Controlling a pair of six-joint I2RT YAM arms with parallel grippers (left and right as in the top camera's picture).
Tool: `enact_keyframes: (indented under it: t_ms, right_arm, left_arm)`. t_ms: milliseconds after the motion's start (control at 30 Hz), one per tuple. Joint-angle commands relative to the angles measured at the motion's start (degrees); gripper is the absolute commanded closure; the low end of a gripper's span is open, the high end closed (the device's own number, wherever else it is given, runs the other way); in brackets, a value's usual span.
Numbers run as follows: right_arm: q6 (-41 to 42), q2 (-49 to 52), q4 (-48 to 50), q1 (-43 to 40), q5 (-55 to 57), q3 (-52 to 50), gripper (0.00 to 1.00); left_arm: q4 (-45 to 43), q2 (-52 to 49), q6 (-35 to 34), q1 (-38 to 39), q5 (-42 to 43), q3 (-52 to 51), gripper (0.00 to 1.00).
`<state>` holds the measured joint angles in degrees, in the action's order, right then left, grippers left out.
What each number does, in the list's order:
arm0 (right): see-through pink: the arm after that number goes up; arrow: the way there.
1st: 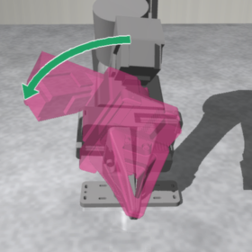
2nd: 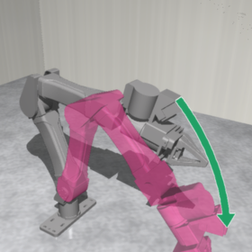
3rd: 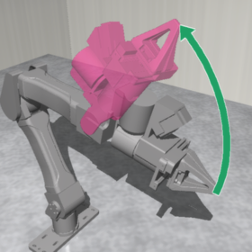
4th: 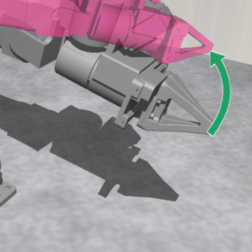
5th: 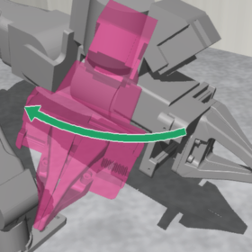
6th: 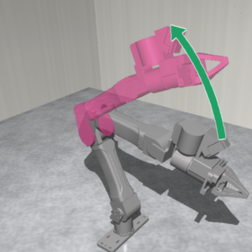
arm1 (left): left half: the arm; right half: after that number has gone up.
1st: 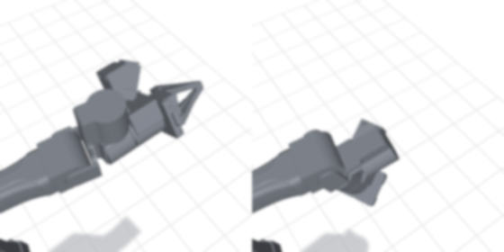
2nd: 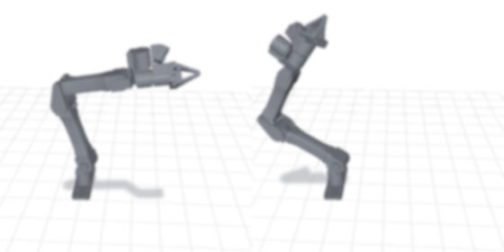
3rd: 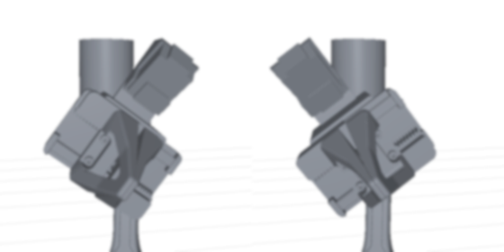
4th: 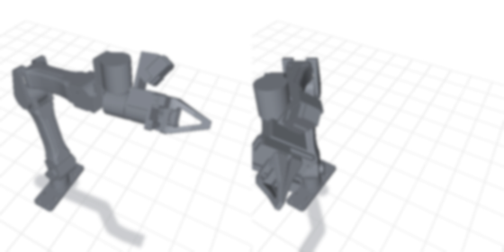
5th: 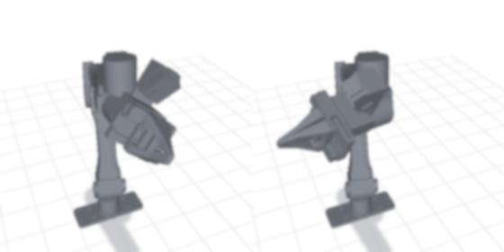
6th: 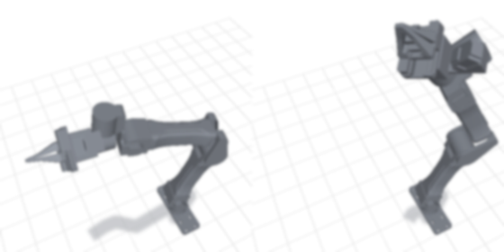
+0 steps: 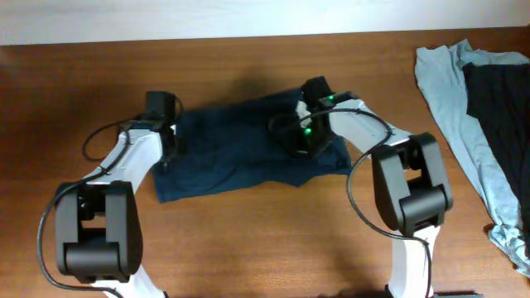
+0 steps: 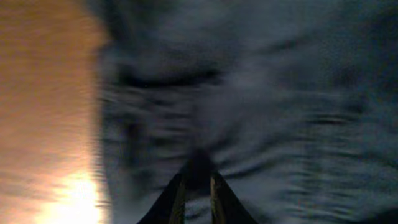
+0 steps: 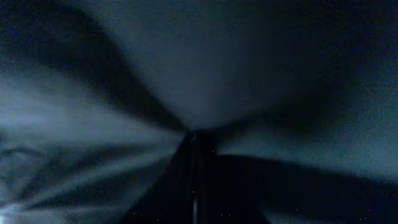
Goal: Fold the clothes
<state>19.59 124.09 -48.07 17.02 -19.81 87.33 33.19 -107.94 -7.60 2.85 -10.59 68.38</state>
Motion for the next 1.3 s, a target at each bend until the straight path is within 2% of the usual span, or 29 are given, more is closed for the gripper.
enact_keyframes:
  t_ms: [0, 100, 167, 267, 367, 400, 433, 533, 700, 933, 1000, 1067, 1133, 1267]
  right_arm:
    - [0.44, 0.76, -6.82, -3.89, 22.4, -1.05, 0.96]
    - [0.44, 0.26, -9.25, -6.34, 29.33, -1.05, 0.96]
    - [0.44, -1.25, -10.88, -8.48, 30.18, 0.07, 0.96]
    - [-0.44, -4.37, -13.31, -10.1, 27.02, 2.32, 0.96]
    - [-7.58, -9.68, -14.14, -10.34, 16.68, 3.65, 0.91]
    - [-10.23, -12.31, -14.93, -9.92, 9.7, 3.67, 0.84]
    - [-11.19, -13.77, -15.8, -9.42, 5.62, 3.67, 0.82]
    - [-11.89, -15.39, -19.04, -5.4, -1.88, 3.58, 0.82]
    - [-11.43, -14.34, -14.73, 5.42, -2.08, 0.57, 0.82]
    - [-1.07, -11.58, 2.36, 13.18, -0.96, -5.88, 0.87]
    - [0.94, -9.2, 5.46, 14.58, -0.94, -7.54, 0.87]
    - [2.95, -5.55, 4.26, 15.08, -0.72, -7.67, 0.89]
    - [5.75, -3.41, 1.57, 14.84, -0.81, -7.67, 0.95]
    - [7.3, -2.29, -6.97, 14.8, -0.94, -7.67, 0.96]
  left_arm:
    - [2.62, -0.09, -0.52, -2.95, -3.43, -0.85, 0.85]
    - [5.03, -0.09, -0.52, -3.45, -2.69, -0.85, 0.86]
    - [5.53, 0.28, -0.52, -3.32, -2.32, -0.79, 0.88]
    - [6.34, 3.06, -0.5, -3.02, 0.59, 0.5, 0.88]
    - [6.95, 7.63, -0.24, -2.97, 4.35, 2.78, 0.85]
    - [6.62, 10.25, 1.7, -2.97, 9.14, 3.32, 0.83]
    - [5.77, 12.04, 4.31, -2.93, 13.79, 3.34, 0.83]
    - [3.45, 13.7, 17.4, -1.33, 26.97, 3.3, 0.83]
    - [0.37, 5.09, 27.76, 3.87, 33.18, 3.23, 0.87]
    - [-9.7, -6.19, 28.06, 7.17, 33.05, 3.23, 0.9]
    - [-10.69, -9.35, 26.29, 7.1, 29.11, 3.23, 0.92]
    - [-10.67, -11.52, 22.6, 6.54, 21.07, 3.23, 0.92]
    - [-10.69, -12.22, 20.72, 5.68, 18.62, 3.23, 0.92]
    - [-10.69, -12.35, 17.66, 2.14, 18.03, 3.26, 0.93]
